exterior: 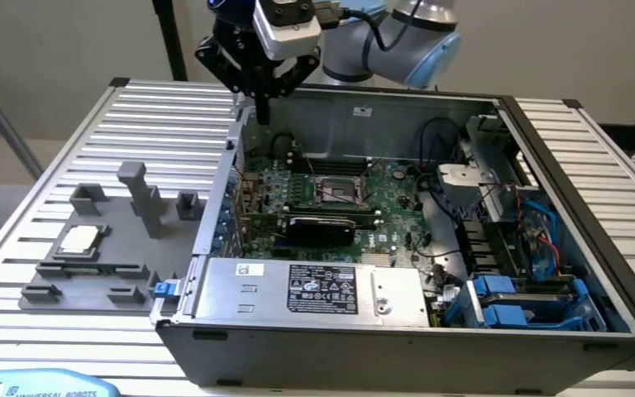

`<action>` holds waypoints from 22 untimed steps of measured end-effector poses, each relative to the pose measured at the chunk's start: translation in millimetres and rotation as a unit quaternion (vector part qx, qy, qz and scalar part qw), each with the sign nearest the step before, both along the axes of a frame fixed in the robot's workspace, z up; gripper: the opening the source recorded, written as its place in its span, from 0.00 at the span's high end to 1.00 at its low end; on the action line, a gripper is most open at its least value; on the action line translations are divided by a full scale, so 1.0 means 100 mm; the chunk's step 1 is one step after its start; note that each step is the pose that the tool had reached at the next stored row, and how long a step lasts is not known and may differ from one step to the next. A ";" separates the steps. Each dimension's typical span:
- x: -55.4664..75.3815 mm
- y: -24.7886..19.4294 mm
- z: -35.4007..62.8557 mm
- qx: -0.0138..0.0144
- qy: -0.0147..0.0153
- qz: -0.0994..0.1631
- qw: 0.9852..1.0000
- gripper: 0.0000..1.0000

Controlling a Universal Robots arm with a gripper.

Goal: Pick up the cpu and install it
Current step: 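Reach for the cpu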

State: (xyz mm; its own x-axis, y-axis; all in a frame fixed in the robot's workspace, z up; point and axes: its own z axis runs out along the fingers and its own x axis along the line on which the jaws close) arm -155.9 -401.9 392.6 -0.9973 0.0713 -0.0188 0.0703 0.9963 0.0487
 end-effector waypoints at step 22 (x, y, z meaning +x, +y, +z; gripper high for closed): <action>-1.00 -0.062 -0.028 0.000 0.000 0.000 1.000 0.89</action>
State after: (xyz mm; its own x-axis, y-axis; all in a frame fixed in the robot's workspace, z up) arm -255.9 -408.2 389.8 -0.9973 0.0712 -0.0178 0.0703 0.9963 0.0487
